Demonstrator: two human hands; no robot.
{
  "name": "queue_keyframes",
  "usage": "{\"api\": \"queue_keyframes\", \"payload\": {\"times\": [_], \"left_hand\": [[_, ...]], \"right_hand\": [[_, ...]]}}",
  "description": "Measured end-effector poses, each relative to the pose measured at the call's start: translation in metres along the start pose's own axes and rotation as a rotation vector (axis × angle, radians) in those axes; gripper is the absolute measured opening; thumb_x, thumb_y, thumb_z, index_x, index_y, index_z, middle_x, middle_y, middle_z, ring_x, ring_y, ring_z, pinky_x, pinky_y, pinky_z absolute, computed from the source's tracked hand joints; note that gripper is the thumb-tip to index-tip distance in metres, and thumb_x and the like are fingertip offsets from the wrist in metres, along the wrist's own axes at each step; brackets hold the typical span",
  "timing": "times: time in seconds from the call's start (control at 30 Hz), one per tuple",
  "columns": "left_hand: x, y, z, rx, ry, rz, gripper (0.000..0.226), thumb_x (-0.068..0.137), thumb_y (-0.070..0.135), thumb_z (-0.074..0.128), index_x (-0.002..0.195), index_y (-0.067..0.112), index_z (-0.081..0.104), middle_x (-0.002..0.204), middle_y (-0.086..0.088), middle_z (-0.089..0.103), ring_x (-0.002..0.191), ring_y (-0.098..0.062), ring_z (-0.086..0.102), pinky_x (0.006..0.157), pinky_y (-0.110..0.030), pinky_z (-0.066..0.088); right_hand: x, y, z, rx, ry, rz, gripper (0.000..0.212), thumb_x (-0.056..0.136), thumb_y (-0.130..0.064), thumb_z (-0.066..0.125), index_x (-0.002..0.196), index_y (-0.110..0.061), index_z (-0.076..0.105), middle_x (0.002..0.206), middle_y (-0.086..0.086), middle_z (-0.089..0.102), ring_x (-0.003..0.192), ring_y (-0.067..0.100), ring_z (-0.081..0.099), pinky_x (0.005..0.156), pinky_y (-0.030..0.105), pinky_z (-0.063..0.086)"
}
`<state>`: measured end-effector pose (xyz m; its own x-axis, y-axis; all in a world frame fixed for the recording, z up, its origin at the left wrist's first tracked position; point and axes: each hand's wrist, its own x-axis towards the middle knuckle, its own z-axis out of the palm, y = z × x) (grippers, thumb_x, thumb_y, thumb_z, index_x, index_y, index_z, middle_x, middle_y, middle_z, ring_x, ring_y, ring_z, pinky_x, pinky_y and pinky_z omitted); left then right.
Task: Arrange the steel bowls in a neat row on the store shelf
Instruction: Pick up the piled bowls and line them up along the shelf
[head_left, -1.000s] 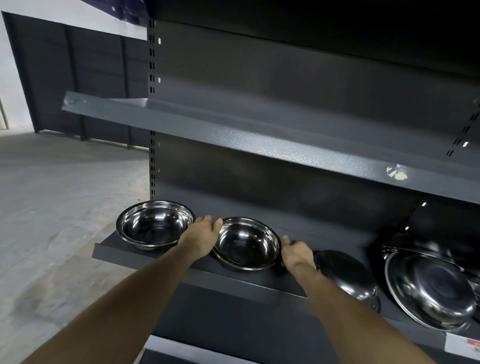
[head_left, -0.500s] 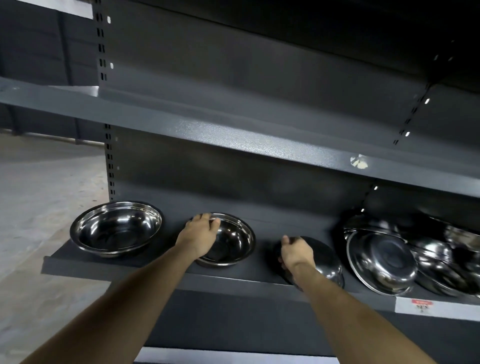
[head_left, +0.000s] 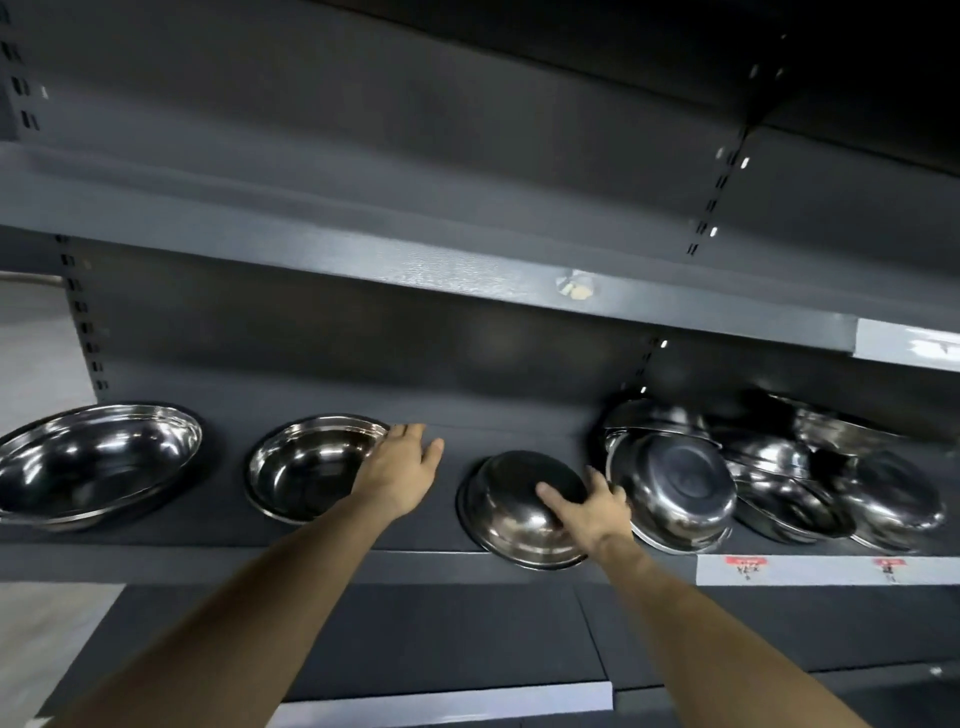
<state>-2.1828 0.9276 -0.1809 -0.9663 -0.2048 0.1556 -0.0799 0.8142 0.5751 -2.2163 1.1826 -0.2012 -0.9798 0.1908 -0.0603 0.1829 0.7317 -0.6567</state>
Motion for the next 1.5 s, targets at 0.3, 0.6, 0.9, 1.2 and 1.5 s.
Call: {"api": "queue_keyframes", "payload": {"times": [0.3,0.6,0.9,1.2,1.5], "left_hand": [[-0.022,0.060,0.052,0.078,-0.036,-0.038,0.055,0.100,0.044,0.037,0.145,0.012,0.039,0.145,-0.012,0.045,0.134,-0.029,0.041,0.111,-0.042,0.035],[-0.036,0.072,0.061,0.085,-0.120,-0.157,0.054,0.100,0.046,0.035,0.145,0.017,0.037,0.143,-0.013,0.044,0.130,-0.032,0.044,0.109,-0.046,0.036],[-0.029,0.081,0.054,-0.078,-0.031,-0.157,0.069,0.097,0.061,0.023,0.154,0.022,0.018,0.158,-0.006,0.027,0.144,-0.025,0.030,0.116,-0.041,0.027],[-0.021,0.070,0.047,-0.036,-0.038,-0.141,0.071,0.098,0.060,0.024,0.155,0.019,0.016,0.159,-0.008,0.024,0.143,-0.027,0.032,0.114,-0.040,0.028],[-0.016,0.062,0.046,-0.042,-0.032,-0.138,0.070,0.098,0.059,0.024,0.155,0.019,0.016,0.161,-0.007,0.022,0.145,-0.026,0.030,0.116,-0.041,0.026]], "right_hand": [[0.027,0.035,0.006,-0.096,-0.376,-0.307,0.145,0.030,-0.081,0.073,0.153,-0.043,0.007,0.162,0.000,-0.014,0.150,0.024,0.017,0.121,0.036,0.022],[0.036,0.035,0.000,0.002,-0.293,-0.367,0.141,0.031,-0.083,0.072,0.153,-0.033,0.022,0.155,0.000,0.021,0.135,0.025,0.042,0.107,0.038,0.041],[0.048,0.023,-0.018,0.513,-0.254,-0.134,0.100,0.046,-0.081,0.070,0.130,-0.029,0.055,0.097,-0.015,0.068,0.090,0.005,0.065,0.078,0.021,0.049],[0.044,0.012,-0.024,0.817,-0.553,0.090,0.089,0.055,-0.094,0.048,0.109,-0.028,0.073,0.102,-0.003,0.077,0.102,0.018,0.070,0.080,0.037,0.059],[0.042,0.015,-0.028,0.886,-0.646,0.074,0.084,0.071,-0.089,0.038,0.117,-0.027,0.070,0.113,0.001,0.074,0.107,0.021,0.070,0.097,0.047,0.053]]}}
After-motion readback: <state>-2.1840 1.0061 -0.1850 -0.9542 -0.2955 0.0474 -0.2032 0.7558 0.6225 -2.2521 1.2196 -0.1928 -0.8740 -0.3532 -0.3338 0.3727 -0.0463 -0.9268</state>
